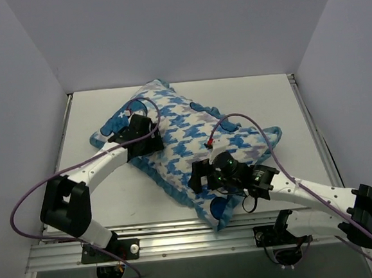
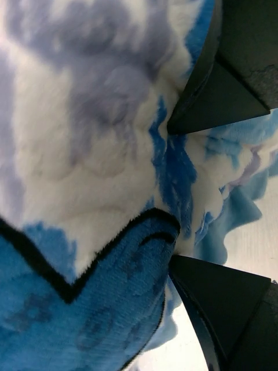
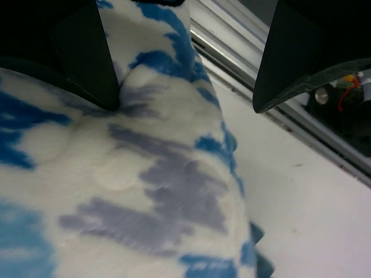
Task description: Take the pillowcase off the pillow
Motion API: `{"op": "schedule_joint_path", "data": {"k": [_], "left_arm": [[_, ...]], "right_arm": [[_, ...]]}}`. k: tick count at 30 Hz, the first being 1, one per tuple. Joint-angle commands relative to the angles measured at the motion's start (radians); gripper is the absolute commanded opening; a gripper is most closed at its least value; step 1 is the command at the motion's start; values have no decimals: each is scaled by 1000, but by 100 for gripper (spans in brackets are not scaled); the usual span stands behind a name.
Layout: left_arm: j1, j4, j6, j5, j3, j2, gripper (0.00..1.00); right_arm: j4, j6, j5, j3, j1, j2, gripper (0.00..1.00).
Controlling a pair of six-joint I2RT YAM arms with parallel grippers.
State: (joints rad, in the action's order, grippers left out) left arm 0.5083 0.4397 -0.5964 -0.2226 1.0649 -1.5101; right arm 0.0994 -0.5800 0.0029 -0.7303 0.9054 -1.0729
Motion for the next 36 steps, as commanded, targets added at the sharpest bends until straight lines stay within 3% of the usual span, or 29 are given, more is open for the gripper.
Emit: {"op": "schedule_joint_path", "data": {"k": [1,6,11,15,17,23,26,31,36], "left_arm": [[-27,-84,-8,60,118,-83,94],[-33,-24,6,51,185,-61,94],[-34,60,38,-29,145,135,94],[-18,93,52,-11,139,246,94],[-2,94,44,21,148,269,94],[110,24,-2,78,185,202,94],[130,-2,-22,77,185,140,94],[118,-50,-46,59,153,33,94],[72,-12,-26,69,179,-62,94]], "right_arm": [[-188,-239,48,72,174,-62,91],[-155,-219,110,-62,355,-168,90],[21,-106,224,-233,371,-134,93],[230,-40,414,-372,272,-38,99],[299,8,421,-428,103,8,100],[310,180,214,-471,-388,-8,100],[258,210,63,-401,-476,-80,100],[174,204,-134,-278,-445,-209,96],[105,79,-138,-207,-234,-200,96]]}}
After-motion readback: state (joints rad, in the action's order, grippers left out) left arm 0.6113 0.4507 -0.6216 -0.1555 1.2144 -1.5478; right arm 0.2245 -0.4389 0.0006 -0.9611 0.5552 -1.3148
